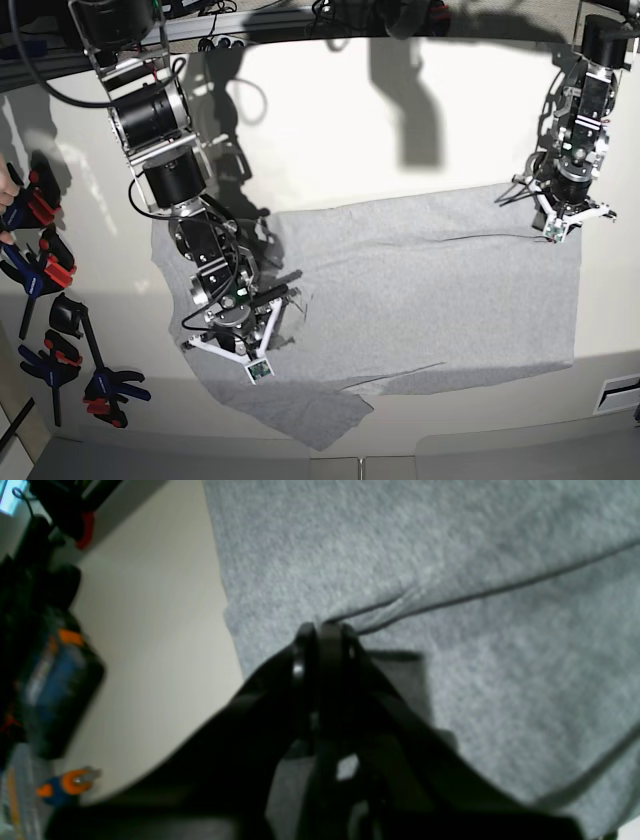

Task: Fold the T-shirt properly
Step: 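Drag the held shirt with both grippers toward the robot, straightening it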

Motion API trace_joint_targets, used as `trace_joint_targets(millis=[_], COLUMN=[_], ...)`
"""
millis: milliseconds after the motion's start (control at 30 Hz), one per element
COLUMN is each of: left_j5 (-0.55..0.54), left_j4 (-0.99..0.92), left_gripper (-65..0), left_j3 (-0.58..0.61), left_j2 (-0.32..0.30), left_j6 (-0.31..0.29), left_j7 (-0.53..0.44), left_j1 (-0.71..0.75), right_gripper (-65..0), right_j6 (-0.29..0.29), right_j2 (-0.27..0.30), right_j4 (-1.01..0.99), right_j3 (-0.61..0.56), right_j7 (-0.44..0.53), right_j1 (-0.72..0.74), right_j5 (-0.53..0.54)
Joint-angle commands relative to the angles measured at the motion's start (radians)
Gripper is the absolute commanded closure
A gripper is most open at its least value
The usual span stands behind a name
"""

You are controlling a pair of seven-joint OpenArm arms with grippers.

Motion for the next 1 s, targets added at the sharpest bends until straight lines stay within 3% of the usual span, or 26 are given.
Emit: trace_joint_targets(millis=[0, 233, 333, 433, 533, 667, 800, 967], left_j5=[0.021, 0.052, 0.054, 0.112, 0.156, 0.147, 0.032, -0.036], left_j4=[0.014, 0.014, 0.014, 0.014, 0.014, 0.014, 0.014, 0.014], left_gripper=[0.0, 0.0, -15.9, -19.3, -19.3, -19.3, -19.4, -19.4], left_j3=[-0.006, -0.006, -0.007, -0.007, -0.007, -0.007, -0.007, -0.007], left_j2=[-0.019, -0.021, -0.026, -0.025, -0.025, -0.025, -0.025, -0.025], left_j6=[0.011, 0.012, 0.013, 0.015, 0.015, 0.015, 0.015, 0.014], left_j7=[-0.026, -0.026, -0.026, -0.021, 0.003, 0.092, 0.215, 0.216], left_j1=[-0.020, -0.020, -0.021, -0.023, -0.029, -0.055, -0.102, -0.170], right_gripper=[0.0, 0.0, 0.0, -23.8, -35.6, -35.8, -35.7, -35.7], right_j6=[0.002, 0.010, 0.011, 0.003, -0.001, -0.001, 0.000, -0.001], right_j2=[-0.002, -0.016, -0.016, -0.016, -0.016, -0.016, -0.014, -0.008], right_j4=[0.014, 0.014, 0.014, 0.014, 0.014, 0.015, 0.015, 0.015], right_j3=[0.006, 0.006, 0.006, 0.006, 0.006, 0.006, 0.006, 0.006], right_j7=[0.037, 0.056, 0.128, 0.139, 0.137, 0.122, -0.027, -0.044], right_j1=[0.042, 0.042, 0.041, 0.042, 0.042, 0.042, 0.040, 0.036], right_j5=[-0.015, -0.016, -0.015, -0.015, -0.015, -0.014, -0.009, -0.008])
